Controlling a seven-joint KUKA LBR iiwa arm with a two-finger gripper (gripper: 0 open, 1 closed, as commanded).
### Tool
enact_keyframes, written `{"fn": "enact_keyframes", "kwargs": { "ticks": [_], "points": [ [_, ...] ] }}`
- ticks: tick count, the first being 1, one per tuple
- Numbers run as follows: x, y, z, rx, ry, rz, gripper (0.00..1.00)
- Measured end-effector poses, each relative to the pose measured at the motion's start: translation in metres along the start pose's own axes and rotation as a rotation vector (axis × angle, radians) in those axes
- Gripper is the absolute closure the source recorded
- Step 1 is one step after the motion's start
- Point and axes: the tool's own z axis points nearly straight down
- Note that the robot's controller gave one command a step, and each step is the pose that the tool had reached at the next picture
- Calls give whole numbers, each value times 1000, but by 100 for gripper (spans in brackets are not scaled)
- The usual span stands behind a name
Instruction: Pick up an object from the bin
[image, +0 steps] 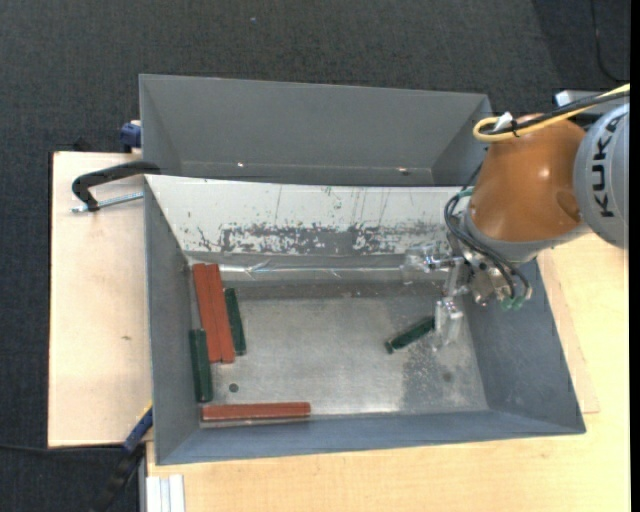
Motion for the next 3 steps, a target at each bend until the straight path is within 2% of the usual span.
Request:
{"fn": "enact_keyframes", "kwargs": {
  "ticks": [1,2,3],
  "points": [
    [9,-1,7,-3,4,-206,0],
    [7,0,44,-3,5,-504,0],
    [3,3,66,-6,4,-571,100]
  ]
}}
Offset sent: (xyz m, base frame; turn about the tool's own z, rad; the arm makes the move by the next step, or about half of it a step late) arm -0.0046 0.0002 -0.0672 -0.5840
